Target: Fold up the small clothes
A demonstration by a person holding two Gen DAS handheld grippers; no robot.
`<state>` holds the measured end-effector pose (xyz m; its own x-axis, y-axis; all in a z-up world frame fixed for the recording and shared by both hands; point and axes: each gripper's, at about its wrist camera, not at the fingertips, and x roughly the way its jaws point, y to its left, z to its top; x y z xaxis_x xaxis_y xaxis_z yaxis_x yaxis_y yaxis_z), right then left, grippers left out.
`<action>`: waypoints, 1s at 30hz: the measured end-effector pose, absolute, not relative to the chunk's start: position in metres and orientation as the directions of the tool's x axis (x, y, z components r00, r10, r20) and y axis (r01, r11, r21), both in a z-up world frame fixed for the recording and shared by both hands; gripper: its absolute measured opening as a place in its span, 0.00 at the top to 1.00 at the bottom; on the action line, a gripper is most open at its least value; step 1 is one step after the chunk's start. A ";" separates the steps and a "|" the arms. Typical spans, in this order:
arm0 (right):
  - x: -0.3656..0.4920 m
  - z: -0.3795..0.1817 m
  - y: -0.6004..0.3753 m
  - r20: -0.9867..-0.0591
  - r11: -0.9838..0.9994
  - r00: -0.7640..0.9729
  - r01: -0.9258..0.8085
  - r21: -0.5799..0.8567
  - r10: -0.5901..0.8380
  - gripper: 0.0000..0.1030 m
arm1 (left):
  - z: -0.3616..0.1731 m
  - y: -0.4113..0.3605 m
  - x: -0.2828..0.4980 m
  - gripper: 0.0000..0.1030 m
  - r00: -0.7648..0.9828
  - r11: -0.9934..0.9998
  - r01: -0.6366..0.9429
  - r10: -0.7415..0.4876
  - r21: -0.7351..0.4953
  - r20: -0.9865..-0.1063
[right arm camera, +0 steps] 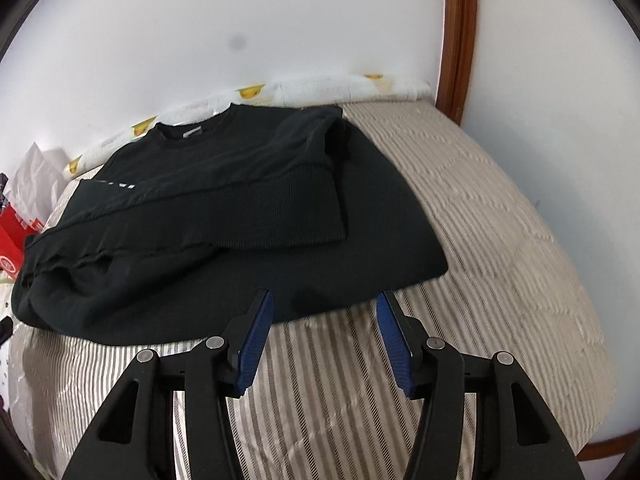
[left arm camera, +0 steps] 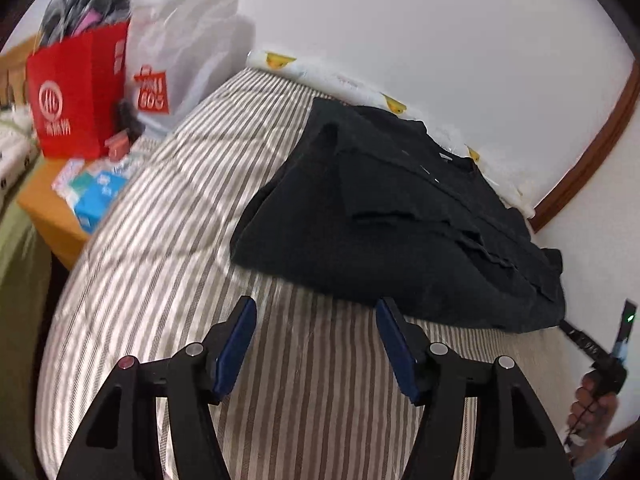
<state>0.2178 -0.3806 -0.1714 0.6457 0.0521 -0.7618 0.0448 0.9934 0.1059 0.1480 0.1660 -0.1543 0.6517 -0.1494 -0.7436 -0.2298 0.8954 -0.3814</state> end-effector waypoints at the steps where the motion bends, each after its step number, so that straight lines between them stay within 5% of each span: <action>1: 0.216 -0.174 -0.381 -0.765 0.993 0.642 0.044 0.110 0.056 0.48 | -0.158 0.168 0.147 0.42 0.646 0.889 -0.237 -0.158 -0.393 -0.747; 18: 0.219 -0.190 -0.418 -0.742 0.966 0.660 0.093 0.240 0.121 0.43 | -0.183 0.179 0.178 0.40 0.664 0.766 -0.257 -0.303 -0.589 -0.684; 30: 0.265 -0.208 -0.433 -0.740 0.927 0.655 0.166 0.337 0.152 0.40 | -0.179 0.167 0.204 0.47 0.637 0.833 -0.287 -0.202 -0.472 -0.744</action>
